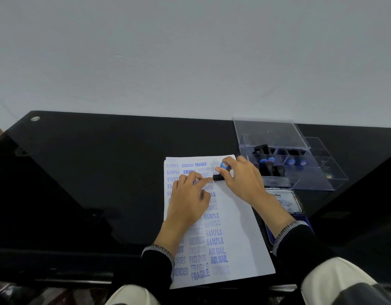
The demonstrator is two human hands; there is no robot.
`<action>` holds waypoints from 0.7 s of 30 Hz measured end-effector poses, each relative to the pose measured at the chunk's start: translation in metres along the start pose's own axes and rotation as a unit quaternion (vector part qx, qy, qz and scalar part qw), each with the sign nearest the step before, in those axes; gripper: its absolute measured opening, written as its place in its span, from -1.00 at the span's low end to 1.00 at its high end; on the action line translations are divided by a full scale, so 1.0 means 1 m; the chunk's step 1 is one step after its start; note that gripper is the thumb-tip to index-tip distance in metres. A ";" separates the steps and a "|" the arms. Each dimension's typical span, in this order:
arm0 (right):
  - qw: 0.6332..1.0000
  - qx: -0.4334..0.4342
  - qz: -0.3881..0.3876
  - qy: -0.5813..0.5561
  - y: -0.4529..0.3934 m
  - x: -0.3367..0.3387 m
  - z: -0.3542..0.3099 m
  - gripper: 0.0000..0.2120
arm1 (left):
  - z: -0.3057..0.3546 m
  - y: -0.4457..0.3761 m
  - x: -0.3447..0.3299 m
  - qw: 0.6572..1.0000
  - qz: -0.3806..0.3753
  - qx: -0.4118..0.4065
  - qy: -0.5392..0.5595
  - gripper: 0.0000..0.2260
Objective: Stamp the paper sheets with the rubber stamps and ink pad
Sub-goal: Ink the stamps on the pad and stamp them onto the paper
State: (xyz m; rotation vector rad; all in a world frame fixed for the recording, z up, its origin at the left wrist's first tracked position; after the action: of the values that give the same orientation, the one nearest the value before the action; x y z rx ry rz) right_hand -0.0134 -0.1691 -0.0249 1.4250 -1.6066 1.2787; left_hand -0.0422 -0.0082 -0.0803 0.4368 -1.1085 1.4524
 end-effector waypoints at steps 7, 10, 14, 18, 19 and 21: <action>0.998 0.034 0.033 0.027 0.004 0.002 -0.007 -0.70 | 0.002 0.000 0.001 1.000 -0.004 0.004 0.002 -0.66; 0.997 0.045 0.040 0.038 0.005 0.003 -0.009 -0.70 | 0.002 -0.001 0.002 0.999 -0.018 0.023 0.014 -0.65; 0.998 0.051 0.036 0.032 0.008 0.006 -0.012 -0.71 | -0.001 -0.002 0.015 0.996 -0.024 0.050 0.072 -0.66; 0.998 0.041 0.010 0.035 0.006 0.005 -0.012 -0.67 | -0.024 0.005 0.035 0.986 0.073 0.144 0.042 -0.68; 0.999 0.034 0.004 0.035 0.005 0.004 -0.012 -0.66 | -0.031 0.006 0.038 0.980 0.086 0.174 0.039 -0.67; 0.999 0.023 -0.004 0.035 0.002 0.002 -0.011 -0.65 | -0.044 0.009 0.045 0.973 0.089 0.213 0.013 -0.64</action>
State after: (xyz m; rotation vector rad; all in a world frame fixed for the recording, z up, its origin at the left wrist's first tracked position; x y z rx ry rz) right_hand -0.0174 -0.1594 -0.0196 1.3977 -1.5324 1.3538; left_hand -0.0460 0.0543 -0.0691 0.6274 -0.8258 1.8600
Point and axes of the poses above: each hand's wrist, its own y-axis away from the middle knuckle, its own x-axis out of the back of the hand, z = x × y, the point moved 2 cm from there along -y, towards the middle knuckle, and after that the axes turned 4 degrees about z, right-handed, at the moved point
